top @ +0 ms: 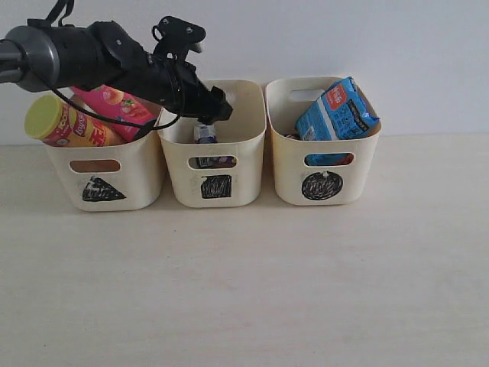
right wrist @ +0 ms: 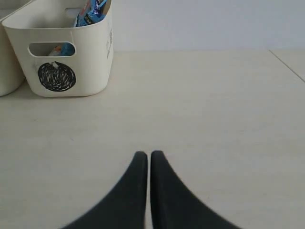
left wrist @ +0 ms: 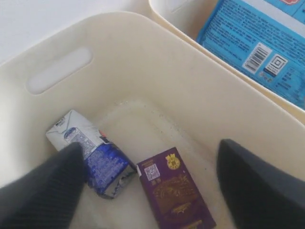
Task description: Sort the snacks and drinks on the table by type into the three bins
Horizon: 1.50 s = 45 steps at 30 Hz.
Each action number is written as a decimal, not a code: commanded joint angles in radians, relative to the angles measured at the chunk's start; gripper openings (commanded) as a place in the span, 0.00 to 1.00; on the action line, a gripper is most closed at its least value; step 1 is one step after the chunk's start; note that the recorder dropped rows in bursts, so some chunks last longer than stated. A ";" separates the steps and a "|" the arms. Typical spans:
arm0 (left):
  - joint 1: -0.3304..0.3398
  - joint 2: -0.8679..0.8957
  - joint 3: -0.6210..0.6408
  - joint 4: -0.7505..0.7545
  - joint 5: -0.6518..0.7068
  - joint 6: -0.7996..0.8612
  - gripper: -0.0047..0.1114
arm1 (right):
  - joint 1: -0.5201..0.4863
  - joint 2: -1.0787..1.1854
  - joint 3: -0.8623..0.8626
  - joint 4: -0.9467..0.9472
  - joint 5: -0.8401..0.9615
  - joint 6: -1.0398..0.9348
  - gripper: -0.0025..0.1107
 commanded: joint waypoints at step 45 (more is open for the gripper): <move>0.001 -1.163 1.016 0.638 0.025 -0.793 0.08 | 0.001 -0.005 0.000 0.000 -0.007 0.000 0.02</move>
